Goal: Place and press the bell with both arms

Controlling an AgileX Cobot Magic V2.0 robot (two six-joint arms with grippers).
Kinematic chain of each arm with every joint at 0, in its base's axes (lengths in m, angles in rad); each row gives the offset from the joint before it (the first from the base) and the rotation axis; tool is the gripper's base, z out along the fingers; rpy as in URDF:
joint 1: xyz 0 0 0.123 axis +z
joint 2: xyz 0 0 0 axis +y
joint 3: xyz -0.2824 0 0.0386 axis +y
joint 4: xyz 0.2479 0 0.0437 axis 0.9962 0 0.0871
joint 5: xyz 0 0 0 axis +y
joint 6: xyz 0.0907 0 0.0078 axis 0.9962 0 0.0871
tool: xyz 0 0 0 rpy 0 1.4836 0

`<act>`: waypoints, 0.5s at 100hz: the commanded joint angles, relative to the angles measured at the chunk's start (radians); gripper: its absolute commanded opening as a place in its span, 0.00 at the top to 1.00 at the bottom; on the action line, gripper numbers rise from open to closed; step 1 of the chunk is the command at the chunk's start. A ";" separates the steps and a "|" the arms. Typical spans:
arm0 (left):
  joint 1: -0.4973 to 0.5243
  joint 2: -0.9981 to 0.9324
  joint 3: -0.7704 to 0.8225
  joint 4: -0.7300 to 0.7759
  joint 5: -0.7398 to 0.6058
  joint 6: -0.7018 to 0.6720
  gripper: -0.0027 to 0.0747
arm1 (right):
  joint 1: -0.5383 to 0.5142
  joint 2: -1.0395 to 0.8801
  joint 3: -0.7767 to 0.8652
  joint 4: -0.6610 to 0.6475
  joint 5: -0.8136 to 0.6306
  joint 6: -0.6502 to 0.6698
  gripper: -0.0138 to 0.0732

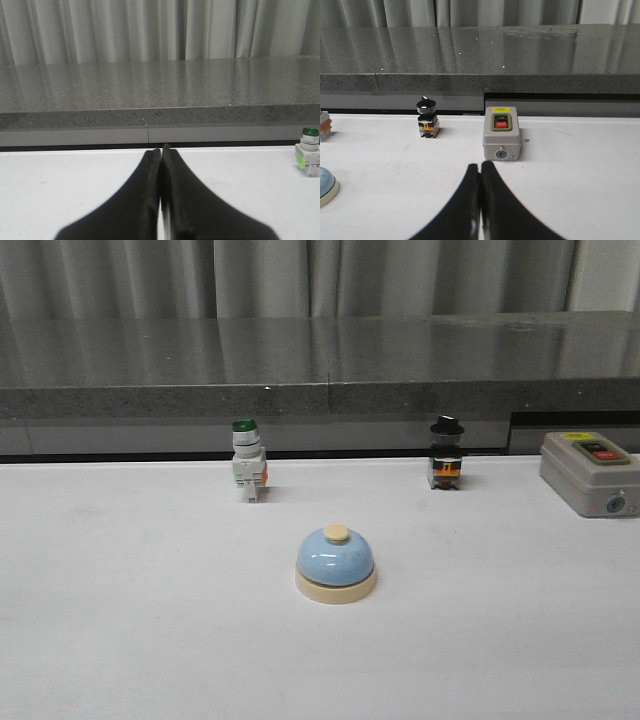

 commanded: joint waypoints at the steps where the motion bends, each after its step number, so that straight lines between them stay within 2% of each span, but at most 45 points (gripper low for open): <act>1: 0.002 -0.031 0.054 -0.002 -0.078 -0.012 0.99 | -0.004 -0.008 -0.016 -0.008 -0.138 -0.010 0.91; 10: 0.002 -0.031 0.054 -0.002 -0.078 -0.012 0.99 | -0.004 -0.008 -0.019 -0.001 -0.207 -0.010 0.91; 18: 0.002 -0.031 0.054 -0.002 -0.078 -0.012 0.99 | -0.004 -0.008 -0.047 0.011 -0.206 -0.010 0.91; 35: 0.002 -0.031 0.054 -0.002 -0.078 -0.012 0.99 | -0.004 0.053 -0.182 0.011 -0.064 -0.010 0.91; 50: 0.002 -0.031 0.054 -0.002 -0.078 -0.012 0.99 | -0.004 0.223 -0.360 0.011 0.122 -0.010 0.91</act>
